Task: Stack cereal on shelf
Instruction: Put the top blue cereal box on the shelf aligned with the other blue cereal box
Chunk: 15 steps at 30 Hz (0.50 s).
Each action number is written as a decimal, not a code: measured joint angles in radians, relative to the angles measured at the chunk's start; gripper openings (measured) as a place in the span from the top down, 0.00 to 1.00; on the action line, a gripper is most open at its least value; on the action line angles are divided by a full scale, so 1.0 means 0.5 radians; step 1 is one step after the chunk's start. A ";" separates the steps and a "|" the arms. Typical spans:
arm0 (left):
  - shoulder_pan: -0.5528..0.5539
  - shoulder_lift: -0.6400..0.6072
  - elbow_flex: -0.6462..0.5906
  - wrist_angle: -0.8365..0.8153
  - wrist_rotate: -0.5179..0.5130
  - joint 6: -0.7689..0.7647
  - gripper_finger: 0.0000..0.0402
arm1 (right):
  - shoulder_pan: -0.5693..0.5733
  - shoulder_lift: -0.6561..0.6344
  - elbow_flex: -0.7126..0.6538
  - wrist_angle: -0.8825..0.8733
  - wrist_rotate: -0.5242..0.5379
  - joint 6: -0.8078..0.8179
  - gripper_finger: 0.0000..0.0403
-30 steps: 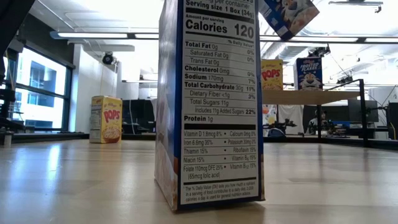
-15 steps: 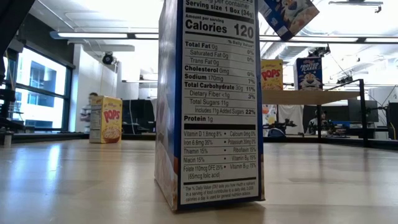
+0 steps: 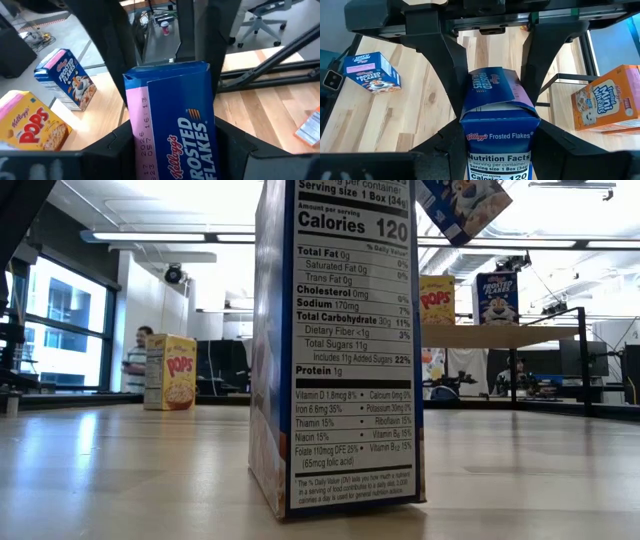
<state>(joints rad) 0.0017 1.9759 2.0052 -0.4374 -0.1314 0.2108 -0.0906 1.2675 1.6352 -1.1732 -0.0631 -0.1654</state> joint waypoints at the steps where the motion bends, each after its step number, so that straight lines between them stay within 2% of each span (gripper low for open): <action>1: 0.000 0.000 0.000 -0.002 0.017 0.017 0.53 | 0.001 0.000 0.000 -0.001 -0.002 0.000 0.60; 3: 0.000 0.000 0.000 0.008 0.052 -0.012 0.50 | 0.001 -0.001 0.000 -0.009 -0.015 0.002 0.60; 6: -0.002 0.000 0.000 0.081 -0.034 -0.115 0.47 | 0.000 -0.003 0.002 0.001 0.002 -0.001 0.60; 9: -0.002 0.000 0.000 0.095 -0.118 -0.138 0.46 | -0.001 -0.004 0.005 0.014 0.019 -0.002 0.60; 15: -0.002 -0.019 0.000 0.080 -0.126 -0.100 0.46 | 0.000 -0.020 0.004 0.015 0.058 0.007 0.60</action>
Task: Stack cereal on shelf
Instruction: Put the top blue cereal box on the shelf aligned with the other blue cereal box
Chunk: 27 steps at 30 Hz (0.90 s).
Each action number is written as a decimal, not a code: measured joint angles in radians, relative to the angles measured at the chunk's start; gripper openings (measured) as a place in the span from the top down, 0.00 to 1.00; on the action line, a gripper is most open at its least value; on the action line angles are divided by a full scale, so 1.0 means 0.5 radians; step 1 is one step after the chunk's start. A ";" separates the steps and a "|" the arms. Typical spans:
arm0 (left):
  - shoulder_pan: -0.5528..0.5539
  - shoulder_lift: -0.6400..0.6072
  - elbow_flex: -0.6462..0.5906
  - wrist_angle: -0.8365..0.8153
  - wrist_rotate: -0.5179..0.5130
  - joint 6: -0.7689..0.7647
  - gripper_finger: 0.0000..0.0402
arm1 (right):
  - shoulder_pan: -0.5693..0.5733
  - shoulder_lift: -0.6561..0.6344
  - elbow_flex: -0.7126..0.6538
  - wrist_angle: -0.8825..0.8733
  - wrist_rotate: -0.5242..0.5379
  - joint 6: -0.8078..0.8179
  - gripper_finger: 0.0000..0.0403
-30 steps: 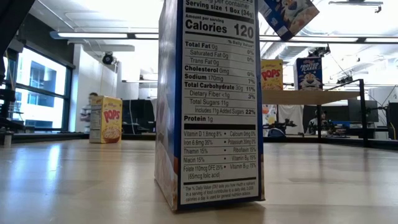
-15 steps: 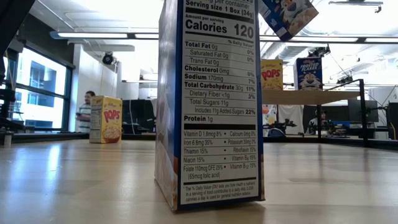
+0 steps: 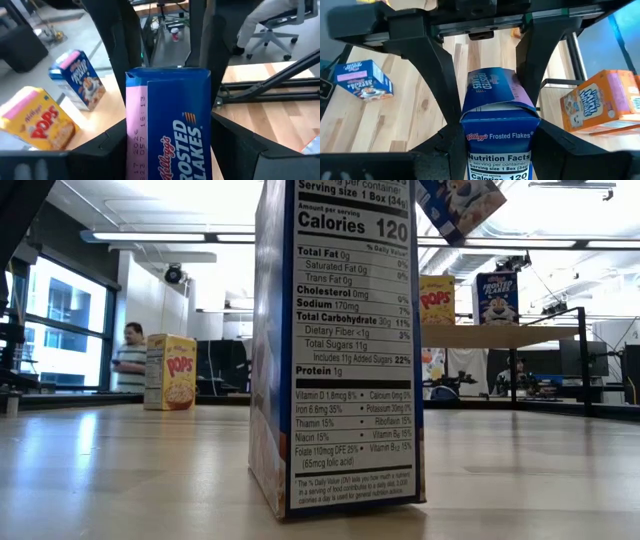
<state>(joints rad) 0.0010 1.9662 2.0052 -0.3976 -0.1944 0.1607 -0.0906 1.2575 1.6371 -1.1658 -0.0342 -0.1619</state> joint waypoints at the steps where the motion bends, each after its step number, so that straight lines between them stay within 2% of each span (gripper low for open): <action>1: 0.000 -0.008 0.000 0.001 0.000 0.044 0.46 | 0.000 -0.007 0.000 -0.004 -0.001 0.001 0.60; 5: -0.005 -0.059 0.003 0.019 -0.005 0.173 0.46 | 0.000 -0.042 -0.003 -0.047 0.008 0.016 0.60; 8: -0.007 -0.113 0.018 0.095 -0.020 0.185 0.46 | -0.001 -0.066 -0.012 -0.105 0.014 0.018 0.60; 14: 0.002 -0.213 0.000 -0.027 -0.034 0.176 0.46 | 0.000 -0.109 -0.011 -0.151 0.033 0.062 0.60; 16: 0.002 -0.244 0.012 0.029 -0.074 0.176 0.46 | 0.000 -0.126 -0.011 -0.176 0.082 0.062 0.60; 23: 0.002 -0.364 0.002 -0.205 -0.213 0.225 0.46 | 0.000 -0.236 -0.008 -0.253 0.191 0.114 0.60; 27: 0.011 -0.435 0.007 -0.363 -0.227 0.219 0.46 | 0.000 -0.374 -0.048 -0.248 0.211 0.162 0.60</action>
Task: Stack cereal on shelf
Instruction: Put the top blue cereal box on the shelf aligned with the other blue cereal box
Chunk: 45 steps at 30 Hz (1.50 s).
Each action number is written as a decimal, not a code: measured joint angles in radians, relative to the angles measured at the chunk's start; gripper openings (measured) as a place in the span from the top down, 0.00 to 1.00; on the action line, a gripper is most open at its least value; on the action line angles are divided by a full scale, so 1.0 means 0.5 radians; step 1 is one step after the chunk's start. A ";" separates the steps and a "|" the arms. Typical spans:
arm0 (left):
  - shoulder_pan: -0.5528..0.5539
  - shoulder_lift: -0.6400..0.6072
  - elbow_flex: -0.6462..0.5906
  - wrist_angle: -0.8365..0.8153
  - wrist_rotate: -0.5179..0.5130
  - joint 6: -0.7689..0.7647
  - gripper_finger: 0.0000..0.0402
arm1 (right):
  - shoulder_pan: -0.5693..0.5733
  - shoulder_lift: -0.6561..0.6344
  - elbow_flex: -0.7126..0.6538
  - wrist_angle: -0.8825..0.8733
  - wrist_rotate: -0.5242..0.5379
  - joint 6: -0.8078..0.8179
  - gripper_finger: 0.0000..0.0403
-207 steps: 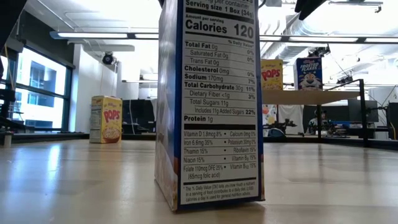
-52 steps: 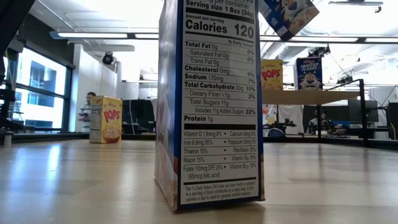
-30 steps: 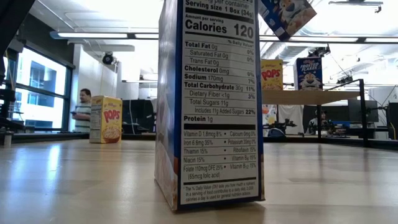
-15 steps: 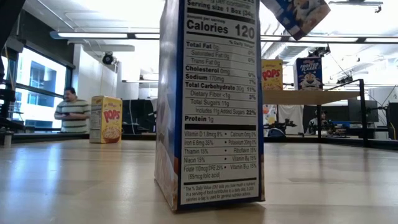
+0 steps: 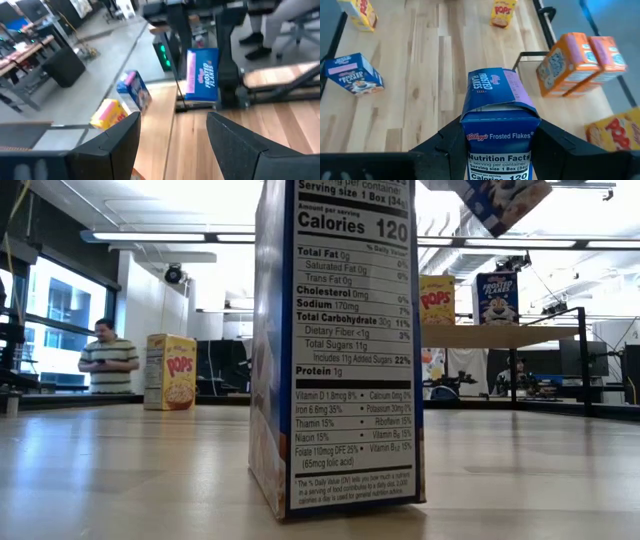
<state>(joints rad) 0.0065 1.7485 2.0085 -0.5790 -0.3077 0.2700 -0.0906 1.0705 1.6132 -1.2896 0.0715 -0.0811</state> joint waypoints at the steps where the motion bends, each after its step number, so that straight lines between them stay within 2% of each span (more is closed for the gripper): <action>1: -0.001 -0.008 0.005 -0.023 0.001 -0.015 0.46 | 0.000 -0.051 -0.039 0.006 0.025 0.019 0.60; 5: 0.000 -0.019 -0.003 -0.144 0.029 -0.060 0.46 | 0.000 -0.304 -0.267 0.096 0.173 0.082 0.60; 11: -0.001 -0.019 -0.015 -0.265 0.035 -0.100 0.46 | 0.000 -0.709 -0.659 0.390 0.240 0.163 0.60; 20: -0.001 -0.065 -0.279 -0.250 0.036 -0.224 0.46 | 0.000 -1.114 -1.117 0.662 0.426 0.165 0.60; 26: -0.001 -0.121 -0.498 -0.075 0.038 -0.257 0.46 | 0.000 -1.325 -1.425 0.825 0.585 0.165 0.60; 34: -0.001 -0.355 -0.933 0.247 0.088 -0.323 0.46 | 0.000 -1.582 -1.770 1.066 0.799 0.164 0.60; 38: -0.001 -0.481 -1.177 0.480 0.089 -0.332 0.46 | 0.000 -1.690 -1.894 1.174 0.930 0.166 0.60; 45: -0.001 -0.612 -1.474 0.650 0.088 -0.404 0.46 | -0.001 -1.782 -2.029 1.367 1.161 0.164 0.60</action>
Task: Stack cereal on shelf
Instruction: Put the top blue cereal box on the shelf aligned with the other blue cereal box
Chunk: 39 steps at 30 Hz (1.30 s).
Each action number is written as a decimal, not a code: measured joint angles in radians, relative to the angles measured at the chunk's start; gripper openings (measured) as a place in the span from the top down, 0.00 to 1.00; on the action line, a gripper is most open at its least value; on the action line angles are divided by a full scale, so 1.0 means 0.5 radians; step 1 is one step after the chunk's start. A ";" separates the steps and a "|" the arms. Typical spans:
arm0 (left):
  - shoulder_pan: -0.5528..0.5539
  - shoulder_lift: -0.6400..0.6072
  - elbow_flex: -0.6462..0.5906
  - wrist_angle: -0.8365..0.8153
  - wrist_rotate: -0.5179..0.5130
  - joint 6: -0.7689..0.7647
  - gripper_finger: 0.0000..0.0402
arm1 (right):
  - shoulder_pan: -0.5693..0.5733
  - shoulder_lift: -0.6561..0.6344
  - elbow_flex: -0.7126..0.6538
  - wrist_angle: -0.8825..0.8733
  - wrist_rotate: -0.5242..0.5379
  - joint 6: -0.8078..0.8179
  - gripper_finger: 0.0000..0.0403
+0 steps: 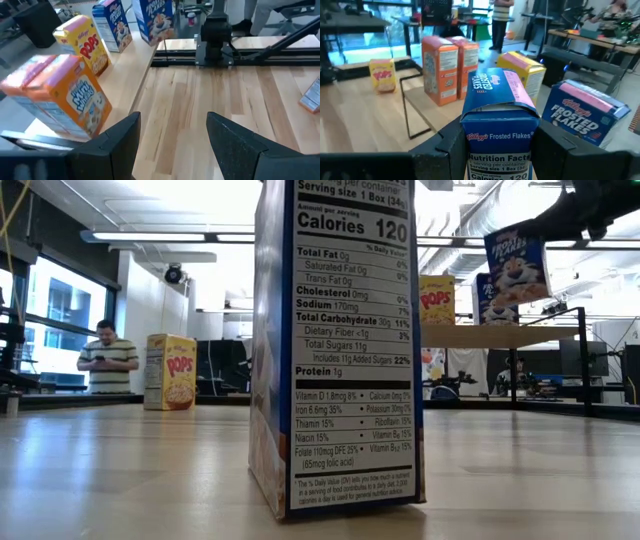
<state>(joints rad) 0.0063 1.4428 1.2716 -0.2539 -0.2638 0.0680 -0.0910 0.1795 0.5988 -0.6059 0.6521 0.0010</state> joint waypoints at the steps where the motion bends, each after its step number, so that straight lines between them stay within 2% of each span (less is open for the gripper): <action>1: 0.000 -0.004 -0.022 0.008 0.000 -0.019 0.46 | 0.000 0.001 -0.005 0.006 0.002 0.003 0.60; 5: 0.000 -0.012 -0.082 0.052 0.000 -0.026 0.46 | 0.000 0.008 -0.015 0.036 0.016 0.066 0.60; 12: 0.002 -0.015 -0.093 0.061 0.000 0.016 0.46 | 0.000 0.061 -0.015 0.070 0.292 0.127 0.60; 17: 0.002 -0.015 -0.093 0.074 0.000 0.052 0.46 | 0.000 0.196 -0.015 0.088 0.325 0.192 0.60; 24: 0.002 -0.014 -0.093 0.070 0.000 0.067 0.46 | 0.001 0.390 -0.015 0.100 0.504 0.267 0.60; 39: 0.002 -0.013 -0.093 0.070 0.000 0.047 0.46 | 0.001 0.481 -0.015 0.099 0.515 0.314 0.60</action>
<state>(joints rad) 0.0071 1.4361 1.2251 -0.2188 -0.2639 0.0916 -0.0906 0.4198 0.5915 -0.5564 0.9096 0.1581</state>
